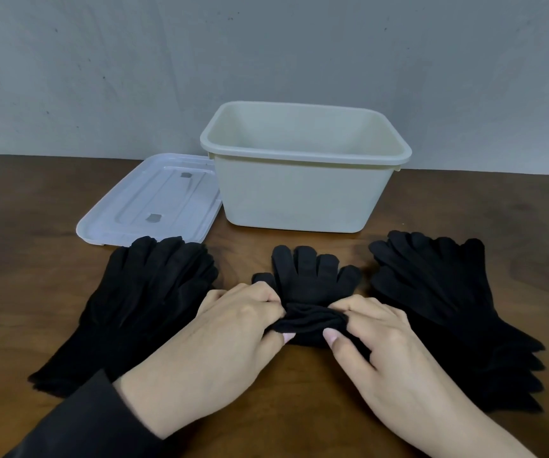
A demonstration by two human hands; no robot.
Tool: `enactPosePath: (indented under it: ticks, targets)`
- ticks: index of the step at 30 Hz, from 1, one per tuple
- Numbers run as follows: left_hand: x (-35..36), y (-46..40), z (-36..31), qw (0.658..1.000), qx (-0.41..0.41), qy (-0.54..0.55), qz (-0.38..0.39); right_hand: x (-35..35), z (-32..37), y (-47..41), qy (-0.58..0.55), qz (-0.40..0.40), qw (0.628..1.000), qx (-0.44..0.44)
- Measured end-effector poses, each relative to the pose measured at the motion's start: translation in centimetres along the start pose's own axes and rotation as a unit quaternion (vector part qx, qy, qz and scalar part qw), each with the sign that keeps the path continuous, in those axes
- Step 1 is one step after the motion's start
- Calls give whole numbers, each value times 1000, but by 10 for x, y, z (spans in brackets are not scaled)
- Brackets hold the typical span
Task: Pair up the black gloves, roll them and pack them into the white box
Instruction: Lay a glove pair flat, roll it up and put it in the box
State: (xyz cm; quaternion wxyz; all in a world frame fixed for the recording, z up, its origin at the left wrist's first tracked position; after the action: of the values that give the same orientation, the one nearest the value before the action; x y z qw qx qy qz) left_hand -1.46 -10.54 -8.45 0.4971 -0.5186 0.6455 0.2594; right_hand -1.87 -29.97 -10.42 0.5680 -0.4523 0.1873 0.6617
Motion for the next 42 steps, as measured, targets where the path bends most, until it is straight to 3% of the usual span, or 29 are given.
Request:
enactPosePath:
  ticks: [5,12,15,17,20,23,25,34,42]
  targets:
    - [9,-5,-1,996,-73,7,-43,5,-2,-7,56,-58,997,18]
    - [6,-6,1,990,-86,-5,-114,-1,2,-11,92,-136,986,10]
    - [2,-8,2,988,-54,-14,-142,1,9,-9,138,-152,976,-68]
    - [-5,-10,-4,987,20,-32,-155,7,7,-9,157,-155,969,-115]
    - [-2,-6,-7,984,130,-74,-99,12,1,-8,129,-120,976,-131]
    - [7,0,2,990,107,-92,-5,7,1,-4,96,-67,989,-96]
    - [11,1,6,991,98,-91,16,5,1,-3,105,-50,989,-89]
    - [5,-3,-2,998,29,-23,-48,2,3,-6,79,-70,993,-61]
    - [3,2,4,990,-67,107,-66,-5,-2,-4,-95,-60,992,59]
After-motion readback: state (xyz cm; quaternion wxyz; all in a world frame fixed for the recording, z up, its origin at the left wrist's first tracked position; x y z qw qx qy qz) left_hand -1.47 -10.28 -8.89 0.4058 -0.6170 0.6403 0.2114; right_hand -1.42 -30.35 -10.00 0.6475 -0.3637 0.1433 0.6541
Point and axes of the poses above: each hand's wrist, its own y-axis away from the middle knuckle, its own x-axis out of the palm, z = x × y, the point moved 3 cm from there along -y, towards the middle knuckle, and after that the axes turned 9 degrees about -z, right-handed, at the moved point
